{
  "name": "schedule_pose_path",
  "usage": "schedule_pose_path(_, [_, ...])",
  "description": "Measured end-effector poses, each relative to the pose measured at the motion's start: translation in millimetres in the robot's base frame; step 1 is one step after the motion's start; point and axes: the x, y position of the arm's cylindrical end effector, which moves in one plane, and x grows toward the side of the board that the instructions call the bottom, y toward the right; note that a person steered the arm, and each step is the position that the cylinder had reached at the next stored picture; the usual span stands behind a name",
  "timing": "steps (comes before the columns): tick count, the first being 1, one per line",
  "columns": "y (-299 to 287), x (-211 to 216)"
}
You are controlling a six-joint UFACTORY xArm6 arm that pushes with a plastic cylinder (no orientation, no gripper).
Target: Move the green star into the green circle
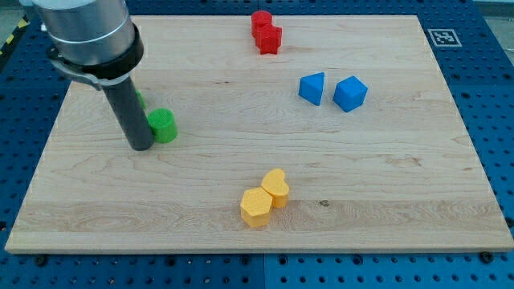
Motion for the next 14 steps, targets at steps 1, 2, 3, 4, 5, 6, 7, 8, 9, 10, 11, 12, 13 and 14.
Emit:
schedule_pose_path(1, [-25, -12])
schedule_pose_path(2, [-75, -56])
schedule_pose_path(3, [-110, -100])
schedule_pose_path(4, [-109, -111])
schedule_pose_path(5, [-73, -111])
schedule_pose_path(6, [-41, -104])
schedule_pose_path(7, [-37, -92])
schedule_pose_path(8, [-35, -92])
schedule_pose_path(9, [-20, -91])
schedule_pose_path(10, [6, -82])
schedule_pose_path(11, [16, -64])
schedule_pose_path(12, [17, -82])
schedule_pose_path(13, [0, -129])
schedule_pose_path(14, [-68, -144])
